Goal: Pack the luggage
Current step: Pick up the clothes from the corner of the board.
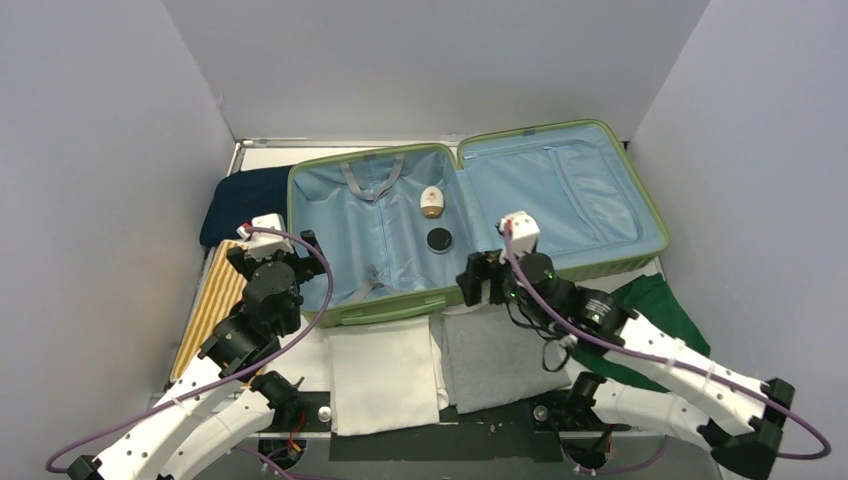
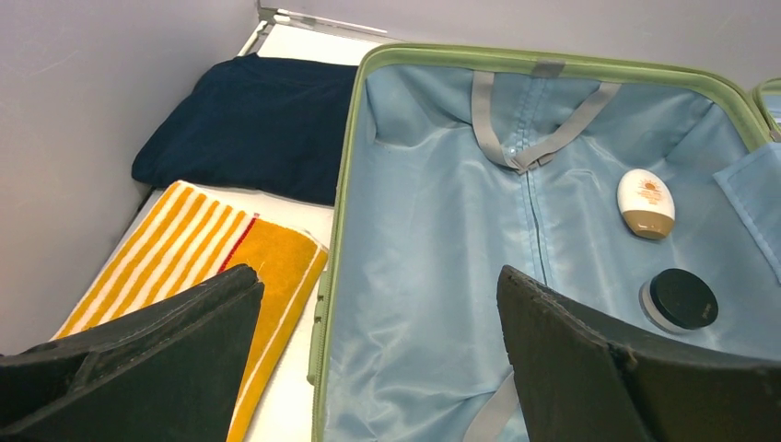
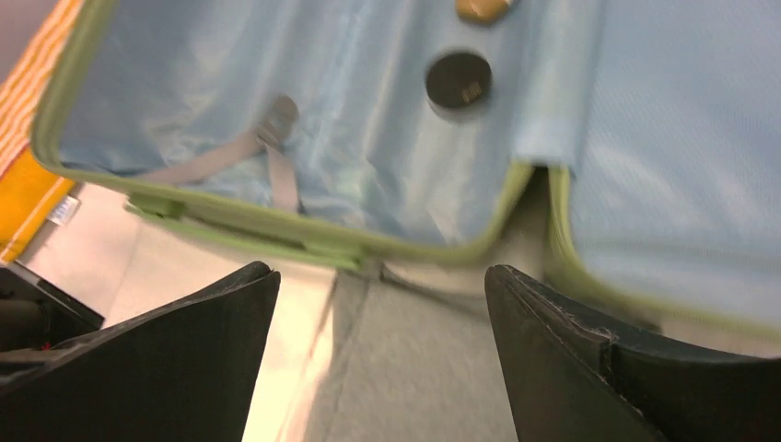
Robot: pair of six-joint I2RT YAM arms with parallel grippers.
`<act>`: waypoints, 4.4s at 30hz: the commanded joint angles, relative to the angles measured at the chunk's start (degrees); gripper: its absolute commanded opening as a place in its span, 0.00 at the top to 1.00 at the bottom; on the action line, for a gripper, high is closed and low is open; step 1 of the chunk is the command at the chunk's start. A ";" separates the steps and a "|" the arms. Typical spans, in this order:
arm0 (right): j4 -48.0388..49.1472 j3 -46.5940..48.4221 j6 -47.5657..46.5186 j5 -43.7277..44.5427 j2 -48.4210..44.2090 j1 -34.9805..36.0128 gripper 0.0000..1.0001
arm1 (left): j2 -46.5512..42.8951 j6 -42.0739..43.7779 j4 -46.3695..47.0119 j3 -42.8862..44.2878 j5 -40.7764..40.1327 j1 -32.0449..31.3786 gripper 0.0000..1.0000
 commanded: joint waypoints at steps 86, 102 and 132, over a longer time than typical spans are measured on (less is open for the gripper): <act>14.46 -28.84 15.17 -11.22 -6.78 7.72 0.15 | 10.58 -58.58 -22.56 -21.89 39.33 -16.61 0.05; 13.32 -27.16 15.50 -10.77 -4.89 7.74 0.15 | 3.45 -58.20 -21.28 -25.41 41.72 -16.74 0.67; 10.85 -20.90 13.36 -12.10 -5.69 7.70 0.15 | 3.58 -48.78 -34.34 -6.00 39.44 -16.69 1.00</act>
